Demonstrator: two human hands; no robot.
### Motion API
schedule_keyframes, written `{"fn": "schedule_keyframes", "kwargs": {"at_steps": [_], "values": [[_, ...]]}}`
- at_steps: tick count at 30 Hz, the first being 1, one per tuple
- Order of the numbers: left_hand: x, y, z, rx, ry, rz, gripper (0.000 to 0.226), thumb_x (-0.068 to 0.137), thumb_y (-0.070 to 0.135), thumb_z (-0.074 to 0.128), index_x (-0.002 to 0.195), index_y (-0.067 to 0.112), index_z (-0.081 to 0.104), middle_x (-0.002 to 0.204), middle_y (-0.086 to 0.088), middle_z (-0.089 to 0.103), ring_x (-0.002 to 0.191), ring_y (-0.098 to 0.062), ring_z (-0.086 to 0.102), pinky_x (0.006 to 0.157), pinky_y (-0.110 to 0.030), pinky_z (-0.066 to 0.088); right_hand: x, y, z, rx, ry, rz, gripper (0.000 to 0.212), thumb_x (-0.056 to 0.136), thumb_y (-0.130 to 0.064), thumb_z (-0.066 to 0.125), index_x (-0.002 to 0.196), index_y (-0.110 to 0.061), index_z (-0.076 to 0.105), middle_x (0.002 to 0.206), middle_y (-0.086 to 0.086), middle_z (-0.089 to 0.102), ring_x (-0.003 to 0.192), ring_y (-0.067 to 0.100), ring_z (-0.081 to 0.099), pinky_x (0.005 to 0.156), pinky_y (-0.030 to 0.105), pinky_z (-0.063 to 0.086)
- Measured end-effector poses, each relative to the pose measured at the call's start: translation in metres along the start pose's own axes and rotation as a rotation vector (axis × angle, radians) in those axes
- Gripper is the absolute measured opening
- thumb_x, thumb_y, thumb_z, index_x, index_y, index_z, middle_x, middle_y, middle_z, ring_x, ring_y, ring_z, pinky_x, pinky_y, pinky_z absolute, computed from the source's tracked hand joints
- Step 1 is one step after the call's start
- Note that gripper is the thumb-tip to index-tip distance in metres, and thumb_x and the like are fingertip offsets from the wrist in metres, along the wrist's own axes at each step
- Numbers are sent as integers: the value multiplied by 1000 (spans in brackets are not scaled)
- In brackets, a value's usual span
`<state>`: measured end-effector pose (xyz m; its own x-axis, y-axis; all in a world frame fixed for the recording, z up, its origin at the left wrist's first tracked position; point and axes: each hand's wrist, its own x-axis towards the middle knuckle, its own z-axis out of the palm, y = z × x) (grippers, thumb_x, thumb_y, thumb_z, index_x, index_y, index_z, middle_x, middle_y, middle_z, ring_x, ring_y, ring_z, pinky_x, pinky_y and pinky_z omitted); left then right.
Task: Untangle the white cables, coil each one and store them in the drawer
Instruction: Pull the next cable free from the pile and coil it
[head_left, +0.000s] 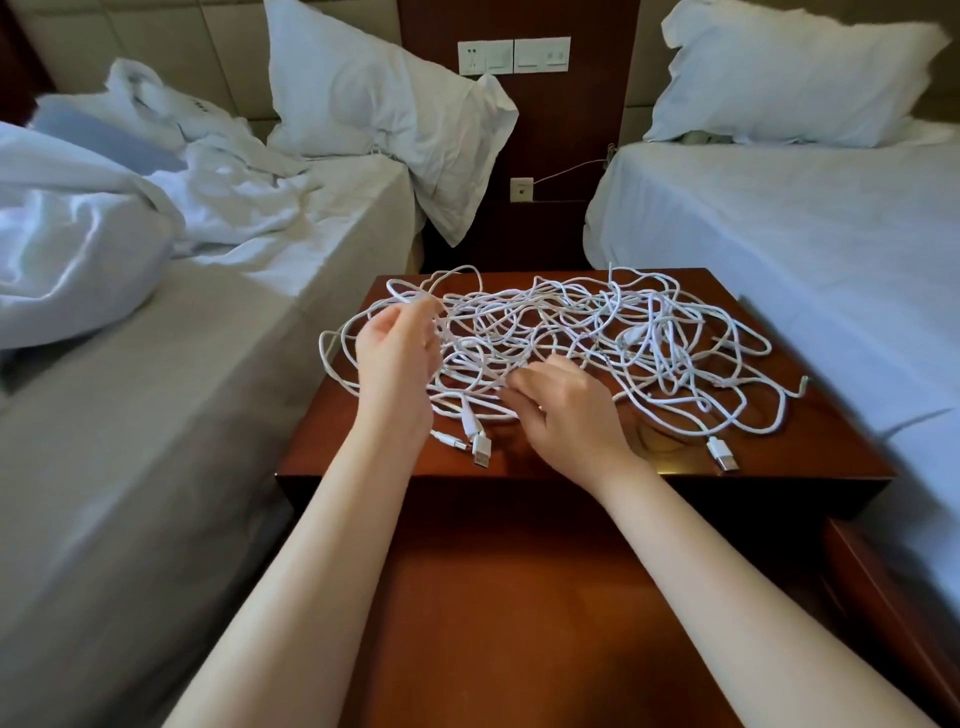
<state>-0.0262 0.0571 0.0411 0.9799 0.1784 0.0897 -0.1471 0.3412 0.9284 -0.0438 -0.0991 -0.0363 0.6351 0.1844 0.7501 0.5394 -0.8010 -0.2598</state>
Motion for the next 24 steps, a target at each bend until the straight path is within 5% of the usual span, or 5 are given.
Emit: {"fn": "schedule_keyframes", "kwargs": {"at_steps": [3, 8, 14, 16, 24], "values": [[8, 6, -6, -181, 71, -79, 28, 91, 5, 51, 65, 14, 47, 45, 7, 29, 37, -5, 22, 40, -19, 15, -14, 14, -13, -52, -32, 56, 23, 93, -24, 55, 77, -13, 67, 69, -5, 61, 69, 15, 46, 49, 28, 42], [-4, -11, -4, 108, 15, -70, 31, 96, 17, 51, 66, 13, 55, 48, 4, 35, 42, -8, 26, 36, -16, 21, -19, 28, -20, -113, -47, 224, 15, 91, -19, 63, 80, -15, 74, 77, -4, 64, 79, 20, 54, 60, 26, 39], [-22, -12, 4, 285, -358, -28, 36, 90, 42, 60, 98, 7, 65, 56, 8, 50, 52, -7, 42, 51, -18, 33, -16, 19, -29, -34, -9, 152, 19, 92, -22, 59, 87, -10, 72, 81, -1, 67, 79, 17, 60, 64, 27, 48], [-30, -12, 12, 470, -415, 90, 32, 92, 38, 58, 92, 8, 66, 55, 14, 49, 53, -2, 43, 55, -17, 35, -11, 13, -32, -52, -18, 110, 20, 93, -25, 57, 87, -11, 71, 81, -1, 68, 78, 18, 61, 62, 29, 47], [-16, -15, 3, 302, -68, 247, 31, 96, 10, 48, 69, 15, 62, 48, 8, 49, 48, -9, 41, 49, -21, 33, -8, 18, -33, -138, -109, 101, 27, 96, -32, 52, 77, -15, 61, 72, -9, 54, 70, 16, 51, 54, 26, 36]]}}
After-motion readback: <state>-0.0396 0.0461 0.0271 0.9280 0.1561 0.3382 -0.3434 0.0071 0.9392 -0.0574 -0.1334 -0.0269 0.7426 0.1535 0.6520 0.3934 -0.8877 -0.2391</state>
